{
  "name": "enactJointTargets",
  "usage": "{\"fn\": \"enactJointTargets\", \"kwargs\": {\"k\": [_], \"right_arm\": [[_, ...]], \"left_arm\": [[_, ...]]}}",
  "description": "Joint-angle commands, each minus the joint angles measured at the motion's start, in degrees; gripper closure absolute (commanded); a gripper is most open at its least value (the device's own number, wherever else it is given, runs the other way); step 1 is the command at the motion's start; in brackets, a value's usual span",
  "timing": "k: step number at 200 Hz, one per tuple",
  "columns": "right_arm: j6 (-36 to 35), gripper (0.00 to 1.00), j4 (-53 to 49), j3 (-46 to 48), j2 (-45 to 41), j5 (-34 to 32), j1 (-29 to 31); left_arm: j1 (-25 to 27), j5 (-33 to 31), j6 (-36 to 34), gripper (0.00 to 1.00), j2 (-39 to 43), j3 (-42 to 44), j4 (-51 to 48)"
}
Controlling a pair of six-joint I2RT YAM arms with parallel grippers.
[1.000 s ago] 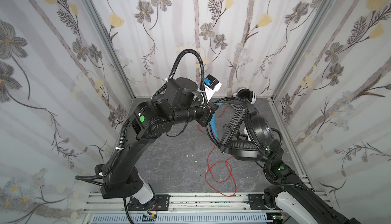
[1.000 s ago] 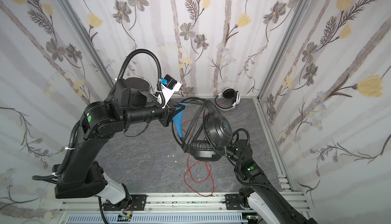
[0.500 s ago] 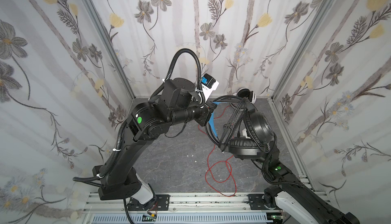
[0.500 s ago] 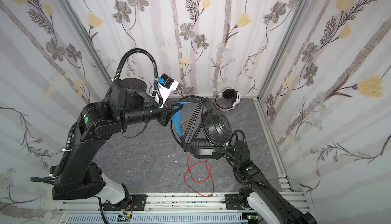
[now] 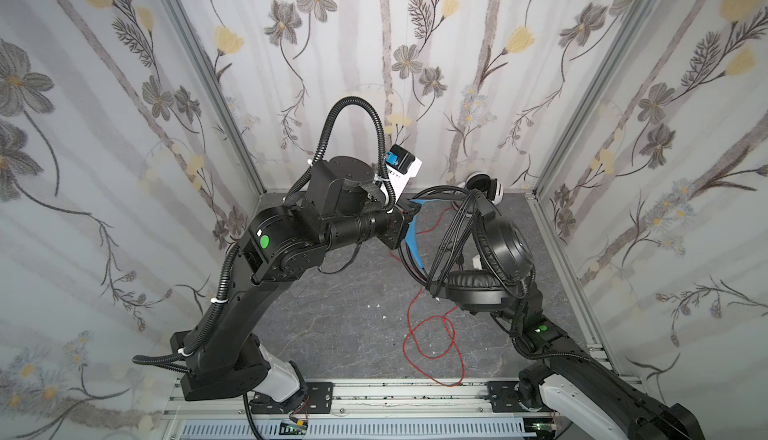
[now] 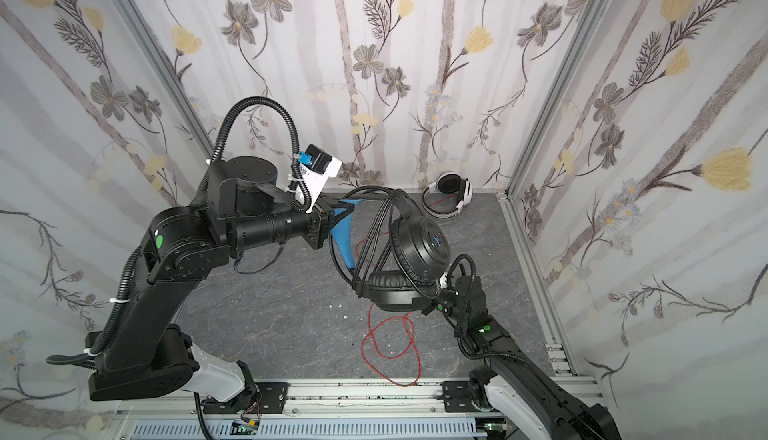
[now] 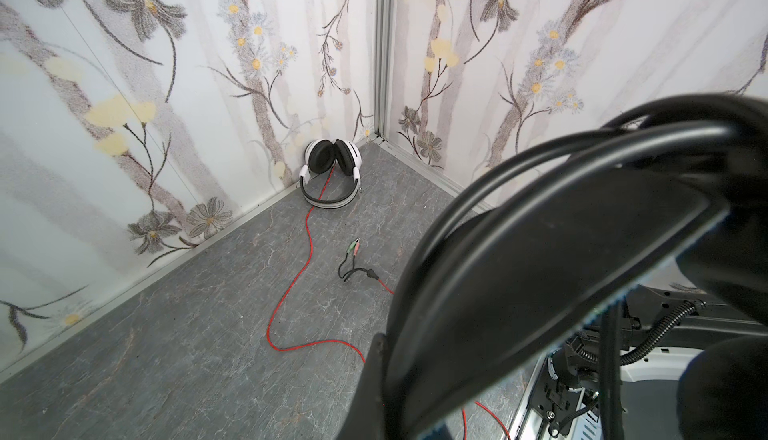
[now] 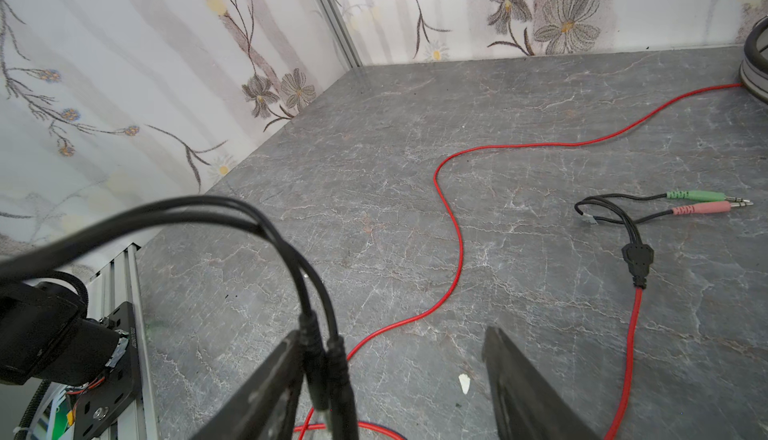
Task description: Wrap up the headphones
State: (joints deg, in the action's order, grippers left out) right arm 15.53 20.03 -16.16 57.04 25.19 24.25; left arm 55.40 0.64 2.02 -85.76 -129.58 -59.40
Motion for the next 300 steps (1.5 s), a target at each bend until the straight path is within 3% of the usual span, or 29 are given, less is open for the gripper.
{"fn": "enactJointTargets", "kwargs": {"k": [1, 66, 97, 119, 151, 179, 248, 300], "right_arm": [[-0.1, 0.31, 5.6, -1.4, 2.1, 1.7, 0.1], [-0.4, 0.32, 7.3, -2.6, 5.8, 3.1, 0.5], [-0.6, 0.39, 7.1, -2.5, 6.3, 3.1, 0.5], [-0.9, 0.49, 6.6, -2.3, 6.2, 3.2, 0.6], [-1.8, 0.83, 5.1, -2.6, 6.0, 3.1, 0.6], [-3.1, 1.00, 2.9, -3.6, 6.4, 3.7, 0.6], [-7.1, 1.00, -4.7, -5.9, 5.6, -0.6, 3.4], [-9.0, 1.00, -10.1, -8.0, 3.8, -5.3, 8.9]], "left_arm": [[-0.1, 0.5, 2.4, 1.00, 0.4, 0.0, 5.9], [-0.4, 1.1, 2.5, 1.00, 0.0, 0.4, 6.5], [-0.7, 1.6, 2.7, 1.00, -0.2, 0.4, 7.0], [-1.0, 1.6, 2.9, 1.00, -0.3, 0.5, 7.3], [-1.8, 1.4, 3.8, 1.00, 0.0, 1.4, 8.2], [-3.1, 0.4, 5.4, 1.00, 0.9, 3.2, 9.4], [-8.8, -4.1, 11.5, 1.00, 7.0, 12.5, 18.4], [-18.0, -10.7, 19.2, 1.00, 10.3, 21.4, 25.7]]}}
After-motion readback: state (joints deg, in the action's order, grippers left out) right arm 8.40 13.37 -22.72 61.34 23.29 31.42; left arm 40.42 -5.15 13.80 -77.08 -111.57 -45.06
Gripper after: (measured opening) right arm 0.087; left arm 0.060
